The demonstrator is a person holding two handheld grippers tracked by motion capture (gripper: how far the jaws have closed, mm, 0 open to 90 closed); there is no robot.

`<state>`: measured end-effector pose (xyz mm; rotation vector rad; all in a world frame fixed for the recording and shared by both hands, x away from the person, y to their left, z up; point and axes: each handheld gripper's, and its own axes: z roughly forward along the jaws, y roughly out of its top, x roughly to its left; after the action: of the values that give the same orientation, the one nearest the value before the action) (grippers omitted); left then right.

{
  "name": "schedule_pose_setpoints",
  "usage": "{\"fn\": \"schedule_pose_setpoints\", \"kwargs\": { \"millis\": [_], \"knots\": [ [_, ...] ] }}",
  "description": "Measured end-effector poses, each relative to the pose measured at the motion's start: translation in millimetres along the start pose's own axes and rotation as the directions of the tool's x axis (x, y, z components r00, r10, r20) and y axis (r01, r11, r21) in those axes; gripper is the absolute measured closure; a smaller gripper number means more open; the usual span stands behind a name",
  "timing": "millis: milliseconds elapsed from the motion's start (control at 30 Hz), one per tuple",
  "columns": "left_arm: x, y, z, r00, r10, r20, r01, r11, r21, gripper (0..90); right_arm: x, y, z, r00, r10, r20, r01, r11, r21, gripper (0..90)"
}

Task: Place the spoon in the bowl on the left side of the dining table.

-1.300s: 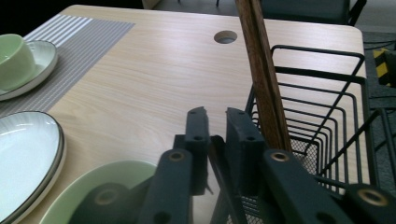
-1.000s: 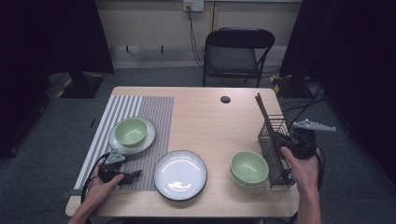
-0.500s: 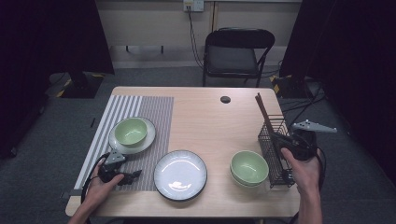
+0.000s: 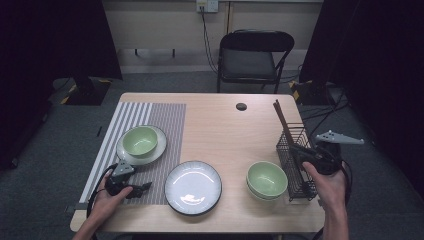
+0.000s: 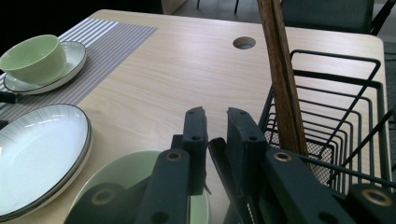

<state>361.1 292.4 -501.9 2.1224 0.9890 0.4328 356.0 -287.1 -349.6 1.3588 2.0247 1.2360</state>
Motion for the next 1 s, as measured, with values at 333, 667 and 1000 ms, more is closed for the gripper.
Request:
{"fn": "schedule_pose_setpoints", "kwargs": {
  "millis": [333, 667, 1000],
  "knots": [
    [0.0, 0.0, 0.0, 1.0, 0.0, 0.0, 0.0, 1.0, 0.001, 15.6, 0.7, -4.0, 0.1, 0.9999, -0.004, -0.012, 0.004, 1.0, 0.005, 71.2],
    [0.0, 0.0, -0.1, 1.0, -0.001, 0.0, 0.001, 1.0, 0.001, 15.6, 0.3, -9.0, -2.1, 0.9998, -0.011, -0.014, 0.011, 1.0, 0.027, 71.0],
    [0.0, 0.0, -0.1, 1.0, 0.0, 0.0, 0.0, 1.0, 0.001, 15.6, -1.6, -13.7, 1.0, 0.9998, -0.007, -0.017, 0.008, 0.998, 0.06, 68.0]
  ]
}}
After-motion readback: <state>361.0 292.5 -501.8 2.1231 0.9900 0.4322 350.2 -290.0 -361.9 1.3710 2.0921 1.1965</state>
